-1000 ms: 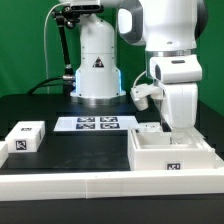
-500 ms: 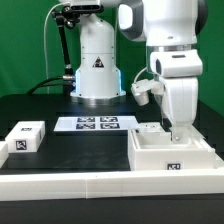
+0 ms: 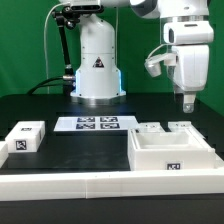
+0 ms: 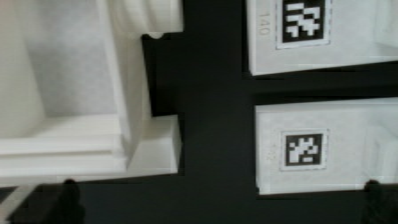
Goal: Assemble cabinet
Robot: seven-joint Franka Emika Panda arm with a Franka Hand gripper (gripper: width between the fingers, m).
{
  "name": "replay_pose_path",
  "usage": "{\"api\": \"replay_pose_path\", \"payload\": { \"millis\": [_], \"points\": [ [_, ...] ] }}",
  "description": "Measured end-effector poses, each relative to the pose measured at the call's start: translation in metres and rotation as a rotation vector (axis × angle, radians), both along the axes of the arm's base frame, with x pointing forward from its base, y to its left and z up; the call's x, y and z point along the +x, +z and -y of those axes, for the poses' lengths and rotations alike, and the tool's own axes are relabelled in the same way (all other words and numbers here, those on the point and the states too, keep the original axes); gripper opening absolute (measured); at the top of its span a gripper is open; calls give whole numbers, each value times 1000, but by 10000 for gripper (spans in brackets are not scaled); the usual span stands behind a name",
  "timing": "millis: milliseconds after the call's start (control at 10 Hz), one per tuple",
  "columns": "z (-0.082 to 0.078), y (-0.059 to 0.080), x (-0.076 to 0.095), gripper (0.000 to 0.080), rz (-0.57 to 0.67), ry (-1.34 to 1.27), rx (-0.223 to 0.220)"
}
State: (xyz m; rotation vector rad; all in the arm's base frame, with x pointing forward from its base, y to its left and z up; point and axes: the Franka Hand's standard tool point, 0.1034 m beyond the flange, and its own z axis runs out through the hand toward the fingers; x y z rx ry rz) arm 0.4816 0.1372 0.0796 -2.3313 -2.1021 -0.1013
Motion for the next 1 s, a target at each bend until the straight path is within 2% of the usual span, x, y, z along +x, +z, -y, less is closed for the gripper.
{"api": "replay_pose_path", "payload": {
  "millis": [400,500,600,800,900,1000],
  "points": [
    [-1,-2,-2,797,-4,-7,1],
    [-18,-10,-21,797,-11,3,13],
    [-24,-14,-31,797,-20,19,15],
    [-38,-23,-47,797,-14,12,37],
    [-39,-30,-54,797,-23,15,41],
    [-38,-29,-52,797,-23,12,41]
  ]
}}
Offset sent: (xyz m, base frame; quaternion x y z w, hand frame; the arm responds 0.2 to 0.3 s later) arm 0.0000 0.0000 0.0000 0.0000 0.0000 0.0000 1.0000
